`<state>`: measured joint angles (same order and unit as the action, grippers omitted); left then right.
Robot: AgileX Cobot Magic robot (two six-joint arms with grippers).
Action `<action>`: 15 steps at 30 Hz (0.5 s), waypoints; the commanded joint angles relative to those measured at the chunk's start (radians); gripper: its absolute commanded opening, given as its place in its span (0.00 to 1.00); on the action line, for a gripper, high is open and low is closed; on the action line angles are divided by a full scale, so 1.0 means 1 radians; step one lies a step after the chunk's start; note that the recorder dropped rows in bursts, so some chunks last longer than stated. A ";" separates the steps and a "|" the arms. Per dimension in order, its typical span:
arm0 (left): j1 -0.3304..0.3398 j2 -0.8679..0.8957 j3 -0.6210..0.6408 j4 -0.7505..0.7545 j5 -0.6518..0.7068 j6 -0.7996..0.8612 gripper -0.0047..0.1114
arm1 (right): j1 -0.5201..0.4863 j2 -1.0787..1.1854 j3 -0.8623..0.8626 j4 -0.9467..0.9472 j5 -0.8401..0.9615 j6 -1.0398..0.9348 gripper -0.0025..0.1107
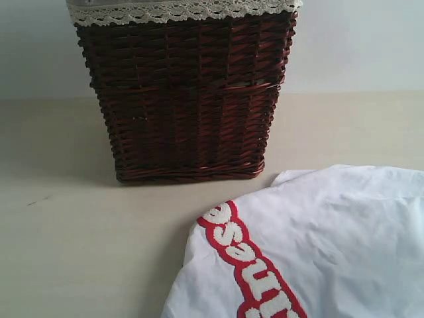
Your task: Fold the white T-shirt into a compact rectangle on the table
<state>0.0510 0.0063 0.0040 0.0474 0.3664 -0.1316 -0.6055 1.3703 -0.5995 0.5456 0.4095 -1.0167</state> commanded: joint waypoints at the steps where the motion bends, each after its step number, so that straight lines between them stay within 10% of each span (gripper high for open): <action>1: -0.003 -0.006 -0.004 0.000 -0.013 -0.002 0.04 | -0.008 0.035 0.039 -0.160 0.101 0.177 0.41; 15: -0.003 -0.006 -0.004 0.000 -0.013 0.000 0.04 | -0.008 0.117 0.060 -0.313 -0.158 0.401 0.40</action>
<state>0.0510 0.0063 0.0040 0.0474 0.3664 -0.1316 -0.6072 1.4869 -0.5414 0.2415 0.3113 -0.6484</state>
